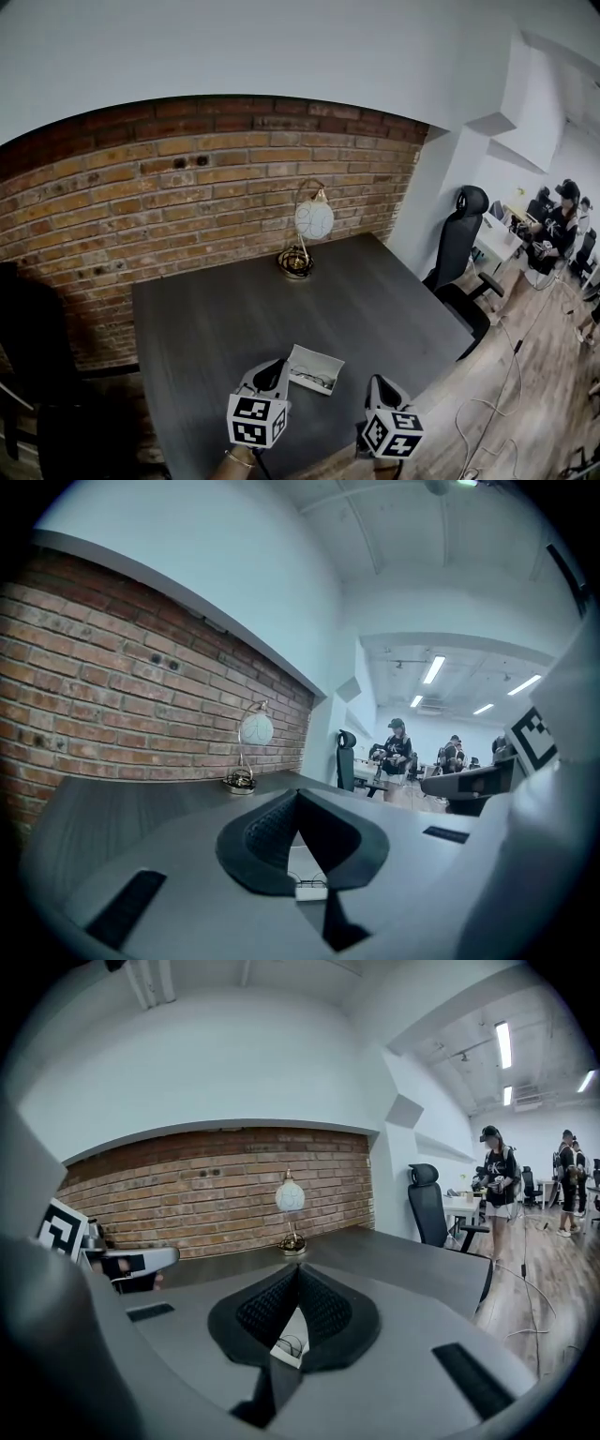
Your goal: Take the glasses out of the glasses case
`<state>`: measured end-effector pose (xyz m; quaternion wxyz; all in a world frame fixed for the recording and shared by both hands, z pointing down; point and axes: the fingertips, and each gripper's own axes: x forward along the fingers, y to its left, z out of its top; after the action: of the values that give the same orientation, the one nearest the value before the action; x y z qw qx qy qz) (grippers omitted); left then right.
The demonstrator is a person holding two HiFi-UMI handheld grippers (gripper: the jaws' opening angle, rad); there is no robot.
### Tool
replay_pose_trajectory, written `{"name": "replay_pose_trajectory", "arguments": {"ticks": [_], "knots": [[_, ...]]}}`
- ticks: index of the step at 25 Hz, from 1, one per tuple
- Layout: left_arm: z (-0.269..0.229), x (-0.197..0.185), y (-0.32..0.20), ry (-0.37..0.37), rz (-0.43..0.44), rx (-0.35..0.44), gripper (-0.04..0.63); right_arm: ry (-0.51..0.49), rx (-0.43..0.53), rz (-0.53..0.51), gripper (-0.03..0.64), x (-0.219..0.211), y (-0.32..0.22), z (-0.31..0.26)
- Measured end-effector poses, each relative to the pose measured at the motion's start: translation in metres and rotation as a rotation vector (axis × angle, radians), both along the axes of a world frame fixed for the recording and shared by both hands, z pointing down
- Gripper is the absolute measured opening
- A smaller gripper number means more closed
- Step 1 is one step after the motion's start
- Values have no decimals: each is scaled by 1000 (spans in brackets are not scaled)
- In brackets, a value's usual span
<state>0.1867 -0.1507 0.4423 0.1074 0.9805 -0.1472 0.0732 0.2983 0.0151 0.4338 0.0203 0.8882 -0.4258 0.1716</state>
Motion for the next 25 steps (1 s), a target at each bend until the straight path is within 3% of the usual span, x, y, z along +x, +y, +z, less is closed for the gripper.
{"name": "replay_pose_trajectory", "arguments": {"ticks": [9, 21, 25], "knots": [[18, 10, -10, -63, -32, -6, 17, -57, -28, -29, 32, 24, -15, 23], [27, 1, -27, -107, -293, -43, 17, -94, -46, -271, 32, 59, -69, 27], [37, -6, -28, -127, -342, -51, 17, -110, -34, -309, 32, 60, -81, 32]]}}
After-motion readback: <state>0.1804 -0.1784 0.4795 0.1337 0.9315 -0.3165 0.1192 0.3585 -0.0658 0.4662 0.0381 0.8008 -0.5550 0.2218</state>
